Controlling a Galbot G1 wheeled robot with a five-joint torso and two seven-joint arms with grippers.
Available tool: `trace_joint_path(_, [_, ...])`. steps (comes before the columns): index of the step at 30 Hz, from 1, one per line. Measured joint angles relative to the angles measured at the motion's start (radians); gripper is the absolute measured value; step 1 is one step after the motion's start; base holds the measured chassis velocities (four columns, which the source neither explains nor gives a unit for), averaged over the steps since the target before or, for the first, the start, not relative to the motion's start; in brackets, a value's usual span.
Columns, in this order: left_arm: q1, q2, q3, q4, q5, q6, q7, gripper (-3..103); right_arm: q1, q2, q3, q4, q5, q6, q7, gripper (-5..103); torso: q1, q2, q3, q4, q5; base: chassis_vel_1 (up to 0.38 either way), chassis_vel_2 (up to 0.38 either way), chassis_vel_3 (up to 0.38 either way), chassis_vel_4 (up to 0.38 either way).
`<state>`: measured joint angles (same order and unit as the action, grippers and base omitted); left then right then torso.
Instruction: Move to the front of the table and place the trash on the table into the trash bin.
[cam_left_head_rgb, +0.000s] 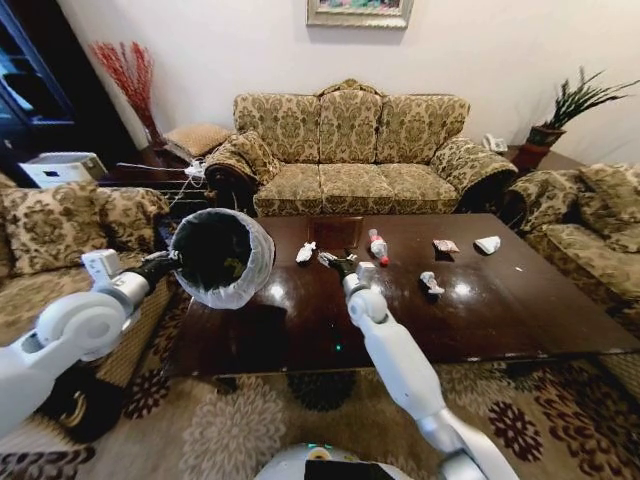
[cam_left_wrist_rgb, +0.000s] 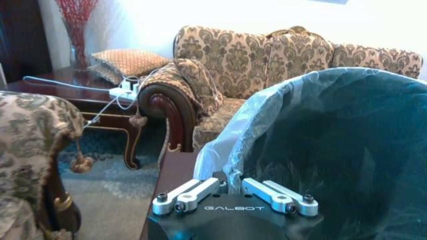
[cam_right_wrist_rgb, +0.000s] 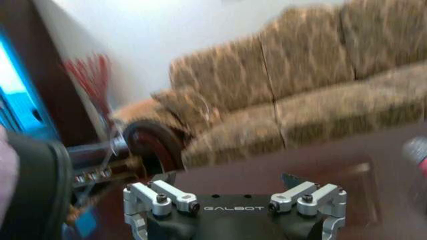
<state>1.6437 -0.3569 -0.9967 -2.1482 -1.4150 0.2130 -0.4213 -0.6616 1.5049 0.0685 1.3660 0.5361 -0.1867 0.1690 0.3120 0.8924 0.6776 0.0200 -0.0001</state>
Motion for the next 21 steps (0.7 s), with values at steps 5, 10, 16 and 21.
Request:
trace_joint_path(5, [0.005, -0.004, 0.007, -0.001, 0.005, -0.002, 0.006, 0, 0.086, 0.095, -0.003, -0.178, 0.003, -0.022, 0.016, 100, 0.000, 0.000, 0.000, 0.0003, -0.0001, -0.086, 0.080, 0.058, -0.068])
trace_joint_path(10, [0.010, -0.004, 0.008, 0.000, 0.006, -0.007, 0.014, 0, 0.141, 0.108, -0.002, -0.314, -0.014, -0.018, 0.009, 100, -0.002, 0.000, -0.001, 0.0006, 0.0001, 0.011, -0.021, -0.003, 0.007])
trace_joint_path(16, [0.009, -0.001, 0.021, 0.013, 0.010, -0.016, 0.024, 0, 0.251, 0.108, 0.053, -0.557, -0.108, 0.051, 0.001, 100, -0.002, 0.000, -0.001, 0.0004, -0.0003, 0.022, -0.031, -0.028, 0.030])
trace_joint_path(21, [0.010, 0.001, 0.029, 0.025, 0.013, -0.028, 0.033, 0, 0.287, 0.106, 0.048, -0.617, -0.109, 0.075, -0.051, 100, 0.000, 0.000, 0.000, 0.0001, 0.0002, 0.000, 0.000, 0.000, 0.000])
